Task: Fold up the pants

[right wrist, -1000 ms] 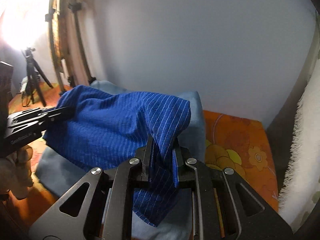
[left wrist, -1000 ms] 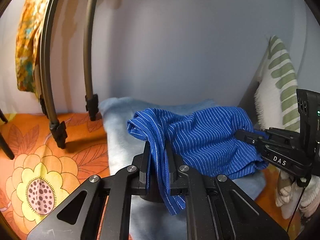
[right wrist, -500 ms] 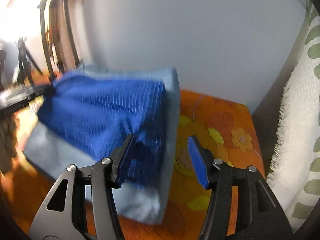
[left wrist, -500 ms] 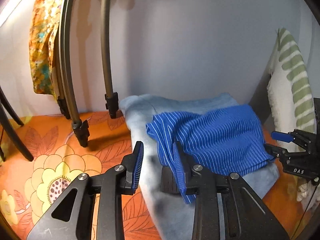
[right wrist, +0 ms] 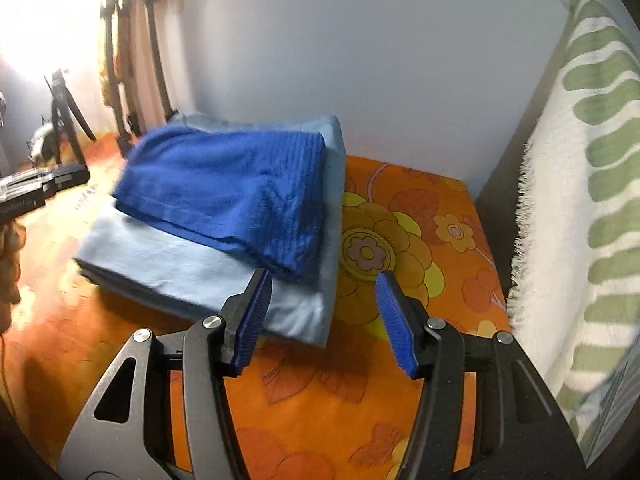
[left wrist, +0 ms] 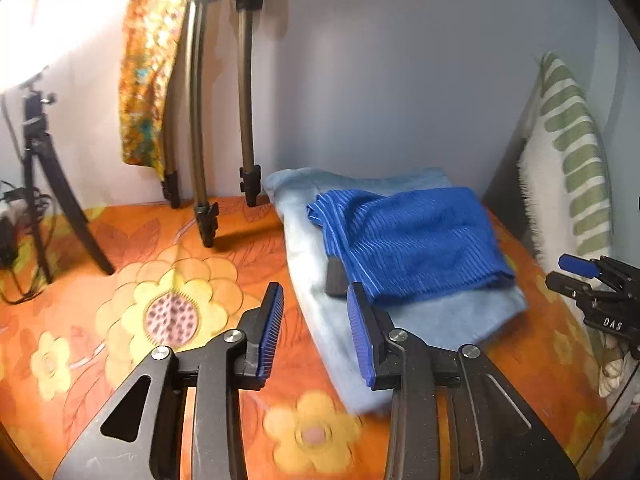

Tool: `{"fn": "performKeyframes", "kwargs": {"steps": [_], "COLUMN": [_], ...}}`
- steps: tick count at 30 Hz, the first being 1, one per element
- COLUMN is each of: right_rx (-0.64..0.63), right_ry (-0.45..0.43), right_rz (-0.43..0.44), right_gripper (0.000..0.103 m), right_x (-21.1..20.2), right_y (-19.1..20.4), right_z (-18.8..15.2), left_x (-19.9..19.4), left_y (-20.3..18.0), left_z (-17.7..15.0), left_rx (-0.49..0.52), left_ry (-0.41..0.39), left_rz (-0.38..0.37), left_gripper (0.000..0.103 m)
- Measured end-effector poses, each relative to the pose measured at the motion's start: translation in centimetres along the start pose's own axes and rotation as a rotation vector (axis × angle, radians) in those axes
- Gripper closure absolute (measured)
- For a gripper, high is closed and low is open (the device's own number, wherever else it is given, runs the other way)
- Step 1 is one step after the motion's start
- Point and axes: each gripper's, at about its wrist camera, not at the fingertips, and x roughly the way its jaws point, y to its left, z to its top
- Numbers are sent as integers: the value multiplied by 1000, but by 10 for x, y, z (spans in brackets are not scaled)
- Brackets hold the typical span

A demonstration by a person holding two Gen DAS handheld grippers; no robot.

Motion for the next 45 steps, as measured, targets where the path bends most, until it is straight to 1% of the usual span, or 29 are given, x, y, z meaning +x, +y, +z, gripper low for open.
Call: {"fn": "performKeyframes", "kwargs": {"steps": [2, 5, 10, 12, 14, 17, 20, 24, 25, 27, 31, 34, 35, 40, 45], "right_rx": [24, 41, 67, 84, 104, 124, 134, 152, 153, 152, 162, 177, 179, 190, 208], "right_ry": [-20, -57, -100, -113, -128, -152, -179, -216, -221, -223, -227, -226, -225, -232, -221], "right_rz": [20, 28, 43, 54, 54, 55, 51, 39, 40, 41, 36, 33, 27, 4, -3], "right_gripper": [46, 46, 46, 46, 45, 38, 35, 21, 19, 18, 9, 3, 3, 2, 2], "right_x": [-21, -53, -104, -125, -147, -175, -201, -231, -236, -245, -255, -257, -258, -253, -239], "right_y": [5, 15, 33, 41, 51, 63, 77, 96, 101, 114, 133, 145, 148, 164, 172], "right_z": [-2, -5, -16, -21, -29, -39, -48, -60, -63, -69, -81, -90, -93, -106, -119], "left_x": [-16, -48, -100, -117, -136, -164, -186, -211, -216, -224, -238, -245, -246, -248, -244], "left_y": [-4, -11, -22, -26, -29, -35, -38, -40, -39, -36, -31, -25, -23, -19, -11], "left_z": [0, -4, -11, -14, -18, -26, -35, -48, -51, -58, -71, -81, -83, -95, -106], "left_rx": [4, 19, 47, 51, 62, 80, 88, 93, 91, 81, 80, 75, 72, 103, 83], "left_ry": [-7, -31, -59, -68, -83, -95, -111, -125, -125, -125, -138, -148, -151, -148, -119], "left_rz": [-9, -13, -26, -32, -38, -49, -56, -59, -63, -67, -49, -39, -36, -12, -3], "left_gripper": [69, 56, 50, 44, 40, 39, 35, 34, 34, 33, 32, 27, 25, 25, 22]}}
